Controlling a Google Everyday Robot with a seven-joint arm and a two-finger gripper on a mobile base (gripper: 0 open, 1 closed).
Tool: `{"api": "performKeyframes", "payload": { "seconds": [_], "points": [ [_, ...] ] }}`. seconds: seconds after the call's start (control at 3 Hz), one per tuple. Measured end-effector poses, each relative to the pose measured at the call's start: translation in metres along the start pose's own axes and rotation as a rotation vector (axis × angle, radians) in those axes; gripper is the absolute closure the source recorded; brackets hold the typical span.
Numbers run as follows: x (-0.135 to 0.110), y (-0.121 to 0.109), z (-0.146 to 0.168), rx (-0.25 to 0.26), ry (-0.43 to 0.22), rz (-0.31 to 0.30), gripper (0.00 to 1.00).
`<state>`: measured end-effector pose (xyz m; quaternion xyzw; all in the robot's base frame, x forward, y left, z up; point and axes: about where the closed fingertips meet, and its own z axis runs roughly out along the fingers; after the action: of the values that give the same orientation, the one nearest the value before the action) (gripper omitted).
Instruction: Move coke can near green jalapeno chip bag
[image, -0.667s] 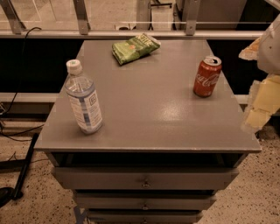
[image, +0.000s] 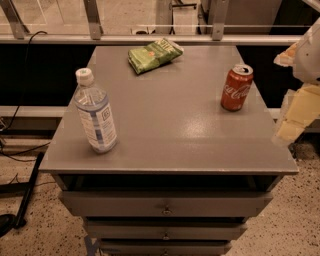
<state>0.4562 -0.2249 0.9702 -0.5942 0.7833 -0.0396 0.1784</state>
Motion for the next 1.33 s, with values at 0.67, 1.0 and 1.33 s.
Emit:
{"api": "performKeyframes", "payload": {
  "seconds": [0.67,1.0,1.33],
  "points": [
    [0.022,-0.06,0.042,0.082,-0.131,0.076,0.0],
    [0.03,-0.082,0.061,0.109,-0.223,0.1,0.0],
    [0.032,-0.1,0.081,0.129,-0.334,0.122,0.0]
  ]
}}
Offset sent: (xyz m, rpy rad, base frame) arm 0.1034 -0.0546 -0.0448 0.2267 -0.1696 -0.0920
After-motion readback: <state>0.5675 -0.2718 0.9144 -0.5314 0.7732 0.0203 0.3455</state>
